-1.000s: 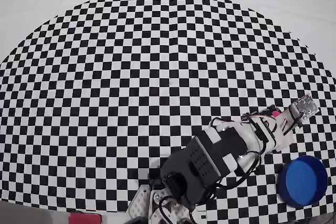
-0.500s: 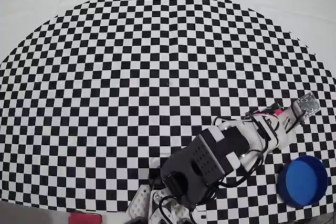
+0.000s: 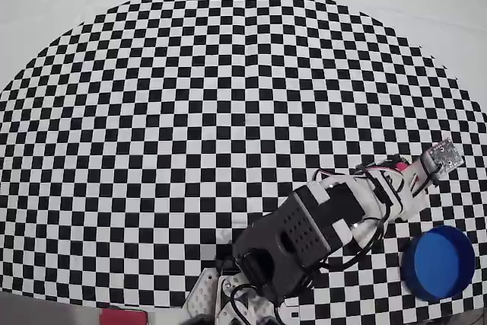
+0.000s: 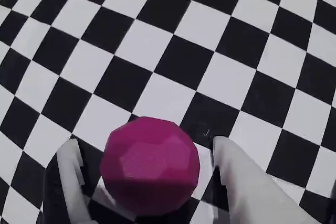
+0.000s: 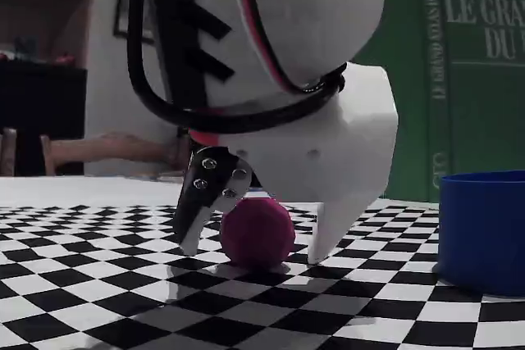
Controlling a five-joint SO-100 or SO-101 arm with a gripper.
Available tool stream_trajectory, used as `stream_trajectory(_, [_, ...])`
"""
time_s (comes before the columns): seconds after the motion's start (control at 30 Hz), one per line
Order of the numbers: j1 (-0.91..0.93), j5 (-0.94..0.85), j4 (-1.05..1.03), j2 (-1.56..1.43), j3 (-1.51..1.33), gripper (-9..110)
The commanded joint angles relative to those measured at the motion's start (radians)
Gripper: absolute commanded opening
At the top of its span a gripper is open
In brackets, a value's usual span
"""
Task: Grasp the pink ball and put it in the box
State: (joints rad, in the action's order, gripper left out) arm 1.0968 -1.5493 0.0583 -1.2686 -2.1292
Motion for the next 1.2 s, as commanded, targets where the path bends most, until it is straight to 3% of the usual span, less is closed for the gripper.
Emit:
stream_trajectory(0.0, [0.009, 0.0, 0.008, -0.006, 0.037, 29])
stream_trajectory(0.37, [0.009, 0.002, 0.008, -0.005, 0.038, 27])
stream_trajectory(0.43, [0.009, -0.002, 0.008, -0.005, 0.038, 17])
stream_trajectory(0.47, [0.009, -0.005, 0.008, -0.005, 0.038, 7])
stream_trajectory(0.53, [0.008, 0.0, 0.011, -0.008, 0.04, 0])
stream_trajectory(1.17, [0.029, -0.008, 0.012, -0.118, 0.041, 0])
